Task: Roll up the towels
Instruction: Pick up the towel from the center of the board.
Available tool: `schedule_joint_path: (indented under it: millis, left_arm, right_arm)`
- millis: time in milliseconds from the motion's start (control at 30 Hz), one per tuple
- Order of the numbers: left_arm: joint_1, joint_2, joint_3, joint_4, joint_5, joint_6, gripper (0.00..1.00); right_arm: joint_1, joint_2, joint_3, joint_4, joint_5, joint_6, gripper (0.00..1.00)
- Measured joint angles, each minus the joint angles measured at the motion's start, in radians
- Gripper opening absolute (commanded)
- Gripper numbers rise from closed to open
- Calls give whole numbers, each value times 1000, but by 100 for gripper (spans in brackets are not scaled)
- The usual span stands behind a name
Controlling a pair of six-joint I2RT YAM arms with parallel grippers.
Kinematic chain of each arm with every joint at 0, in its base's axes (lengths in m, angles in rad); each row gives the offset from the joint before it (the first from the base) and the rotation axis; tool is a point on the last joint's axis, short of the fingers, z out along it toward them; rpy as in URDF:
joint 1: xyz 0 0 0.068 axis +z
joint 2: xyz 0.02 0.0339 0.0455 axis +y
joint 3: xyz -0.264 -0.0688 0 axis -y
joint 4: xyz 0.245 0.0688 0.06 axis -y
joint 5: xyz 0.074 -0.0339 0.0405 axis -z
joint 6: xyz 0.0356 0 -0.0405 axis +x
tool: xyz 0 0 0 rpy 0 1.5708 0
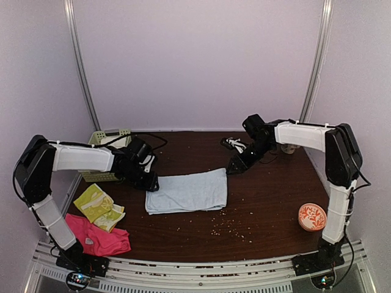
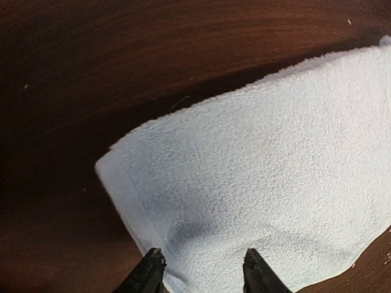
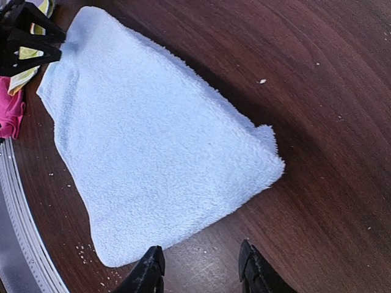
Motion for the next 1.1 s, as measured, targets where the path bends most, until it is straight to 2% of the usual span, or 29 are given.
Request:
schedule_joint_path:
  millis: [133, 267, 500, 833, 1000, 1100]
  left_arm:
    - [0, -48, 12, -75, -42, -64, 55]
    - [0, -43, 29, -120, -45, -109, 55]
    - [3, 27, 37, -147, -43, -179, 50]
    - [88, 22, -76, 21, 145, -216, 38]
    - [91, 40, -97, 117, 259, -227, 24]
    - [91, 66, -97, 165, 317, -235, 5]
  right_arm:
    - [-11, 13, 19, -13, 40, -6, 43]
    - [-11, 64, 122, -34, 63, -10, 43]
    - [-11, 94, 187, -46, 65, -14, 43]
    - [-11, 94, 163, -54, 35, -33, 43]
    - [-10, 94, 127, -62, 7, -34, 43]
    - [-10, 94, 124, -65, 1, -34, 43]
